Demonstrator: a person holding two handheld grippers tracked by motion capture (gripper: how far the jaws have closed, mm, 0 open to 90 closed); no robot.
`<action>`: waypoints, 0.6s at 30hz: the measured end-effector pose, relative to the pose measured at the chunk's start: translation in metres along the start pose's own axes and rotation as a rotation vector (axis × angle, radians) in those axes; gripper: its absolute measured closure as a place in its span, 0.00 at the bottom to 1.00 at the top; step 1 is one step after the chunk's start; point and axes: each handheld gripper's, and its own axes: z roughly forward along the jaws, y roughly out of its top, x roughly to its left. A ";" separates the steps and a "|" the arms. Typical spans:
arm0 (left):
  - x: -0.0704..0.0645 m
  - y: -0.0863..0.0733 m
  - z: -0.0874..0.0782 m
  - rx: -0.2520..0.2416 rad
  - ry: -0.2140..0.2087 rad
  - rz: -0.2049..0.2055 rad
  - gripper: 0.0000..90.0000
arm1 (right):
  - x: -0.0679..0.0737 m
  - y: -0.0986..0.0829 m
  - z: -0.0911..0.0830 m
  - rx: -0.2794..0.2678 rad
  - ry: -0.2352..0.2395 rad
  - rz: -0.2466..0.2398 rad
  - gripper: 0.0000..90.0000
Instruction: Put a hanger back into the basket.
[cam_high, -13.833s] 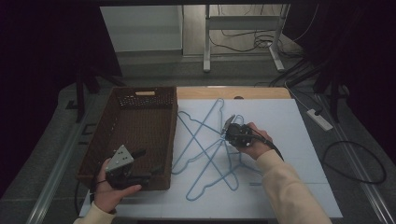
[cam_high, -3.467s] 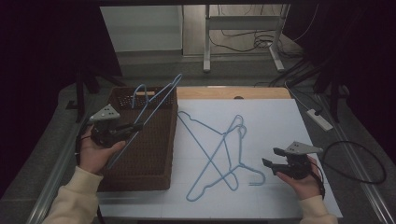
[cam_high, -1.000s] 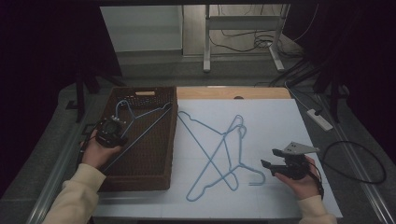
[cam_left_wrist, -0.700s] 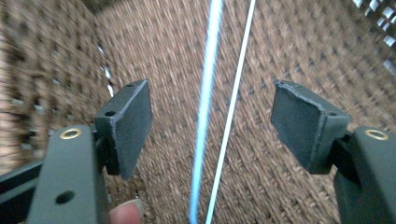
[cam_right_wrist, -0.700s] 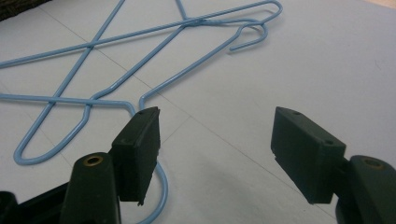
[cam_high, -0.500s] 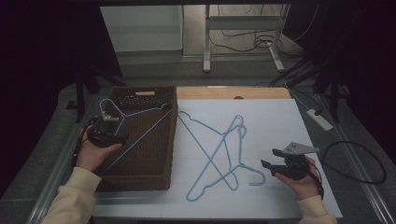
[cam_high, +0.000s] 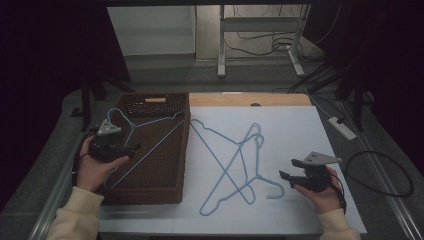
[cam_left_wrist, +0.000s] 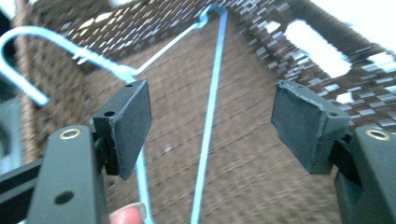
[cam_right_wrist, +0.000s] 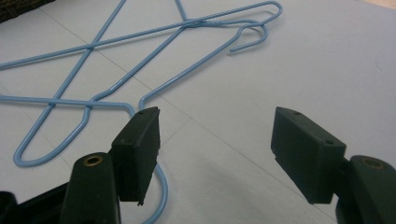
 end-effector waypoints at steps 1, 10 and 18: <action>0.000 0.000 0.000 0.000 0.000 0.000 0.32 | 0.000 0.000 0.000 0.000 0.000 0.000 0.37; -0.034 0.003 -0.011 -0.114 -0.131 0.027 0.31 | -0.002 0.001 -0.001 -0.013 0.006 0.013 0.37; -0.059 0.003 -0.003 -0.127 -0.224 0.043 0.31 | -0.001 0.003 0.000 -0.013 0.008 0.003 0.37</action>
